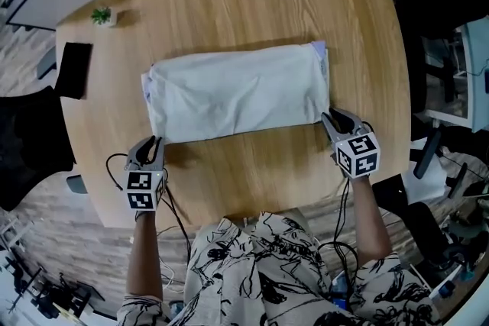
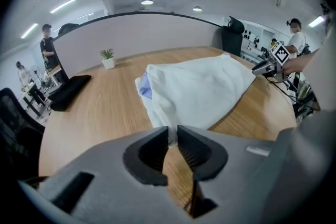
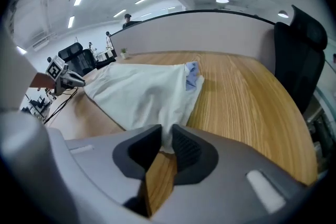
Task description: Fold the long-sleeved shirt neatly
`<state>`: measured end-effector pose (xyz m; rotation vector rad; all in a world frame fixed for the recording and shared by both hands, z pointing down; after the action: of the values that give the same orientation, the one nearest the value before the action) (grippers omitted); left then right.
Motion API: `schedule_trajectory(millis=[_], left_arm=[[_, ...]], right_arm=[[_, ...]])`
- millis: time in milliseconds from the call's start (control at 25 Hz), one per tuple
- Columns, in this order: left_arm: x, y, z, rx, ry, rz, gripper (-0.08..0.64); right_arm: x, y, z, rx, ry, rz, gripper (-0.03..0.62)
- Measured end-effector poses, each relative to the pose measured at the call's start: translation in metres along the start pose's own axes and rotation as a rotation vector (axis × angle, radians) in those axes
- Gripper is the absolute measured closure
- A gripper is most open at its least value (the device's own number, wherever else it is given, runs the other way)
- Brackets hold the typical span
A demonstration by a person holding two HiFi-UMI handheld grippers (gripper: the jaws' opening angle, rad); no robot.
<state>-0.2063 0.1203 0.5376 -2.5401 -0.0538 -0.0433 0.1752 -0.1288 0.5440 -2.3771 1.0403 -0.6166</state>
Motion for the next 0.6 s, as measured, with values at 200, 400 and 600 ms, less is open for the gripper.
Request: schedule_trajectory(millis=[200,400,600], left_arm=[[-0.001,0.002,0.004,0.006,0.014,-0.034,0.541],[-0.010,-0.012,0.012,0.007,0.054,0.070,0.541],[-0.006,-0.004,0.014,0.052,0.008,0.081,0.404]], right_arm=[[-0.001,-0.001,0.002,-0.018,-0.042,0.034,0.563],[0.011,-0.011,0.015,-0.007,-0.092,0.000,0.563],[0.002,-0.007,0.015,0.004,-0.032,-0.003,0.463]])
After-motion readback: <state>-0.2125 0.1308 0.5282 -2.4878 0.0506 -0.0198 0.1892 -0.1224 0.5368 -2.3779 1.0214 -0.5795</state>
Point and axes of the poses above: the fingertips, and each gripper's own axes: z backward along the fingers, x to its right, y out of its top, the point moved 1 cm from there along z, backward along the fingers, and after that the axes turned 7 degrees about -z, right-handed, at the moved point
